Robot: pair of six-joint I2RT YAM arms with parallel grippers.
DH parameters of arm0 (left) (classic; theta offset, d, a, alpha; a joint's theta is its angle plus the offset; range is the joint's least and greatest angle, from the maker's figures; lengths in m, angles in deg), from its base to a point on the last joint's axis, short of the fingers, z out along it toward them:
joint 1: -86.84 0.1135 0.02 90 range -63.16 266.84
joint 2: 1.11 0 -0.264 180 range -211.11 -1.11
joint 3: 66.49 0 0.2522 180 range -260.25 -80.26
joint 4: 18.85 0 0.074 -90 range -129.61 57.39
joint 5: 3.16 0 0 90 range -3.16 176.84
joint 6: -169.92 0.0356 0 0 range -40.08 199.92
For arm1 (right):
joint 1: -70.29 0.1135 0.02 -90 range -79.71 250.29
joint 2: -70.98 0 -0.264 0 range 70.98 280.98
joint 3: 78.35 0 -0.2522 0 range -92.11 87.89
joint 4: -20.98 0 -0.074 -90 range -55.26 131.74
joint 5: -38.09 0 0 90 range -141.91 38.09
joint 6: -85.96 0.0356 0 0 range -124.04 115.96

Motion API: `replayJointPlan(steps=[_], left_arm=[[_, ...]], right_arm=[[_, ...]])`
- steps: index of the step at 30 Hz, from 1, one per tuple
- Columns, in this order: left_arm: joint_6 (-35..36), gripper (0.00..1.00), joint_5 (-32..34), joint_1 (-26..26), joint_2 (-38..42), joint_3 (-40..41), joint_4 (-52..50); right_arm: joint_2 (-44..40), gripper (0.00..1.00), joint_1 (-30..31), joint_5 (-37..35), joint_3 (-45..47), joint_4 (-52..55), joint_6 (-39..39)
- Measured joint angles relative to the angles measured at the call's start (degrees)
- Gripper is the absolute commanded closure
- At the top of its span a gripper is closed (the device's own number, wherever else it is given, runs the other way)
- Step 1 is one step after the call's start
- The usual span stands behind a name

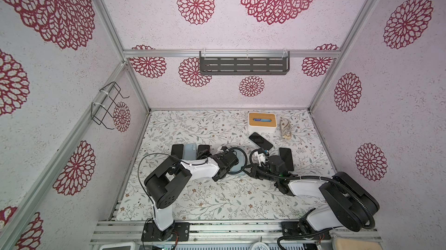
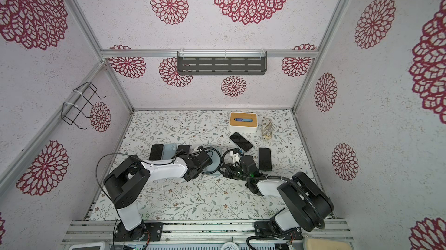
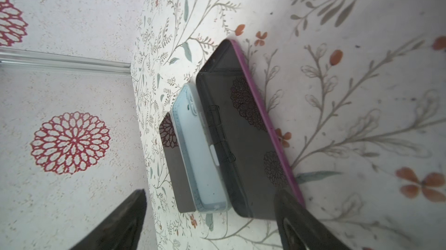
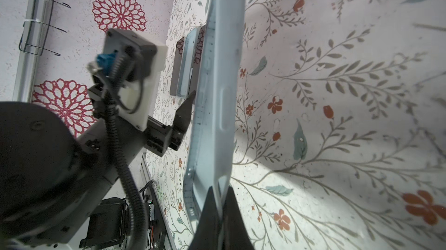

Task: Take the phone out of the phone case
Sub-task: Place the phone at the center of the table, then place the phone case at the center of the table.

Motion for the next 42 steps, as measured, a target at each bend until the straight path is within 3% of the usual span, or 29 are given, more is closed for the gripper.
replayJointPlan(steps=[6,11,15,21,24,33,41,42], left_arm=[[-5.2,0.03,-1.8,0.2,11.4,1.9,-2.4],[-9.2,0.03,-4.1,1.4,16.6,2.9,-4.0],[-13.4,0.03,-8.6,5.9,24.8,5.3,-5.7],[-19.4,0.03,-16.9,15.2,43.3,7.2,-8.4],[-21.7,0.03,-19.9,17.0,49.9,7.0,-10.3],[-24.3,0.03,-25.4,17.2,56.0,3.8,-17.1],[-25.4,0.03,-27.7,17.2,58.2,3.7,-18.9],[-25.5,0.03,-27.9,17.2,58.2,3.7,-19.0]], right_arm=[[2.9,1.00,0.0,-0.3,-2.3,-0.2,0.0],[6.9,1.00,0.0,-0.2,-3.8,-1.8,0.5],[12.0,1.00,1.0,-0.3,-6.2,-3.1,1.1],[19.2,1.00,3.9,-1.4,-13.6,-2.6,1.0],[22.0,1.00,5.2,-2.3,-18.5,-0.6,0.5],[32.0,1.00,7.4,-4.8,-31.1,6.6,-0.7],[35.9,1.00,8.7,-4.8,-38.7,10.9,-1.1],[36.3,0.96,8.7,-4.8,-39.4,11.3,-1.4]])
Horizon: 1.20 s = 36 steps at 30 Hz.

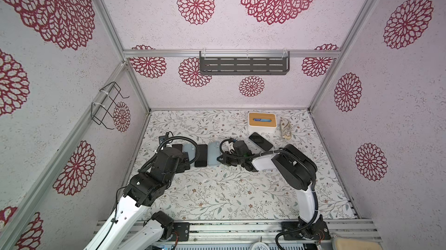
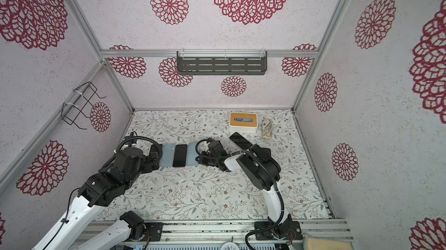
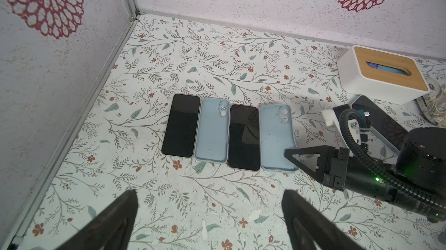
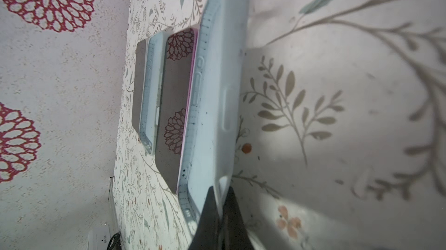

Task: Take the phone out of the phone case
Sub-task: Place the phone case at the center of the table, then move the phone to the center of the table.

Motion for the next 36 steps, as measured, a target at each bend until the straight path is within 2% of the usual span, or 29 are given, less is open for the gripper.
replayJointPlan(steps=[5,12,20,26,31,36], left_arm=[[-0.3,0.03,-1.4,0.0,-0.1,0.0,0.1],[-1.3,0.03,-4.2,0.0,0.0,0.2,1.3],[-2.4,0.03,-10.4,0.0,1.2,2.2,5.8],[-2.9,0.03,-20.1,0.0,2.0,6.9,15.8],[-4.5,0.03,-27.6,0.0,-0.9,10.4,25.0],[-5.1,0.03,-30.6,0.0,-4.1,12.5,29.4]], right_arm=[[0.2,0.44,0.0,0.5,-1.5,0.4,-1.4],[-4.5,0.03,-0.4,-1.6,-1.2,6.4,-6.8],[-17.7,0.01,-2.8,-9.3,2.1,22.3,-18.6],[-29.1,0.01,-4.9,-25.0,2.4,33.4,-34.2],[-29.7,0.02,-9.2,-33.5,2.9,35.3,-46.7],[-25.3,0.02,-14.6,-35.1,3.4,35.2,-56.3]])
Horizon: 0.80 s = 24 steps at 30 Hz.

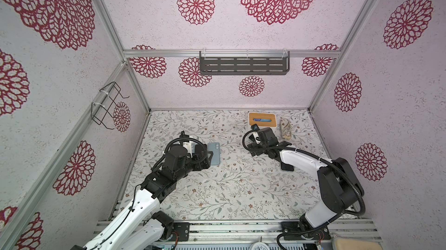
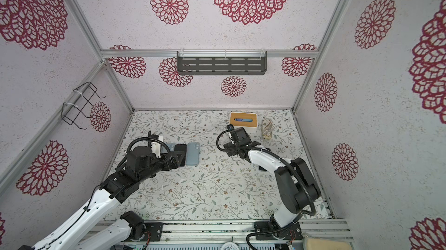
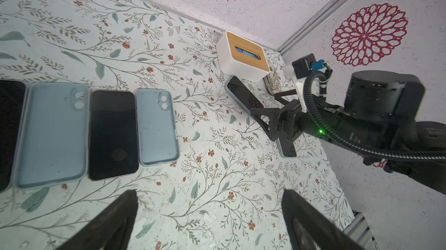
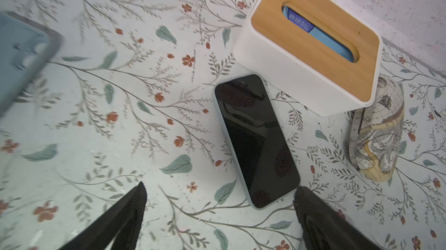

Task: Take the phone out of the phone case
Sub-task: Move the phone to the center of the table.

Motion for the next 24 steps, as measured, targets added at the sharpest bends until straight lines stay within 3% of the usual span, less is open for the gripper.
replayJointPlan(steps=[10,24], left_arm=[[0.5,0.03,0.0,0.0,-2.0,0.3,2.5],[1.6,0.03,0.3,0.0,-4.2,0.3,2.9]], right_arm=[[7.1,0.02,-8.9,7.5,-0.2,-1.3,-8.7],[14.5,0.01,-15.0,16.3,-6.4,-1.4,-12.2]])
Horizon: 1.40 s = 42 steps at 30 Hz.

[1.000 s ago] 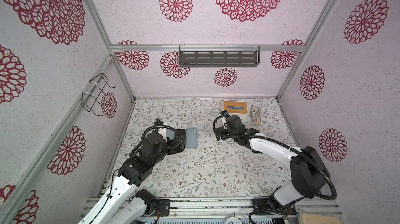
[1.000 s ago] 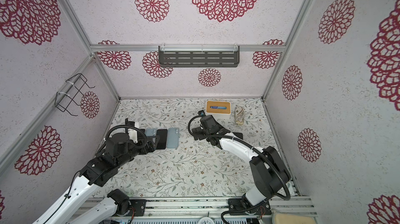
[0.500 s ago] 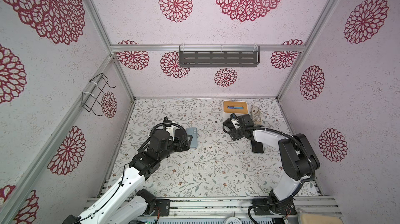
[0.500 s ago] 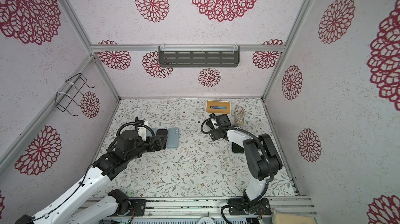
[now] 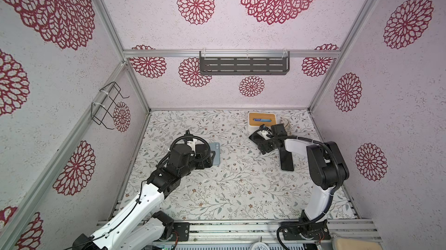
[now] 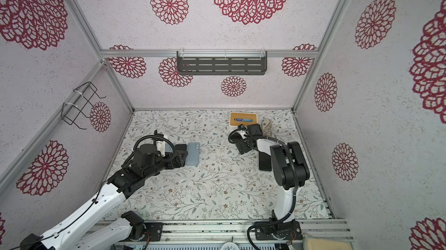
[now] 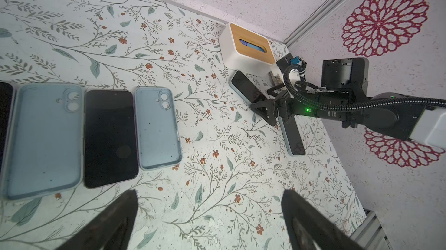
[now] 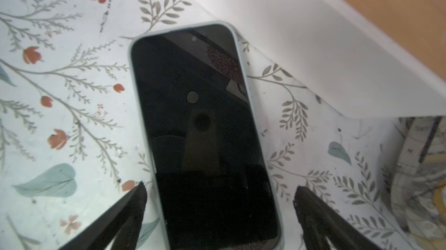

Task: Take the phone out of the phone case
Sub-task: Move the phone to the center of the table.

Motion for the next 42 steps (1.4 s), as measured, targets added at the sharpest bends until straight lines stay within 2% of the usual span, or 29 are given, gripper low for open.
replayJointPlan(steps=[9,23,29,37,42], left_arm=[[0.0,0.03,0.4,0.0,0.0,0.0,0.0],[-1.4,0.03,-0.4,0.0,-0.7,0.3,2.5],[-6.3,0.03,-3.2,0.0,-4.9,2.9,11.2],[-16.4,0.03,-5.7,-0.9,-17.0,6.0,27.7],[-23.2,0.00,-6.9,-2.1,-26.4,7.0,40.0]], right_arm=[[3.0,0.05,-1.1,4.5,-3.7,3.7,-2.1],[3.0,0.28,-0.5,6.2,-3.8,5.2,-2.2],[0.5,0.42,2.4,3.2,0.1,2.7,0.6],[-4.0,0.63,6.8,-0.9,5.6,1.7,5.9],[-10.1,0.71,7.4,0.1,11.8,2.2,9.7]])
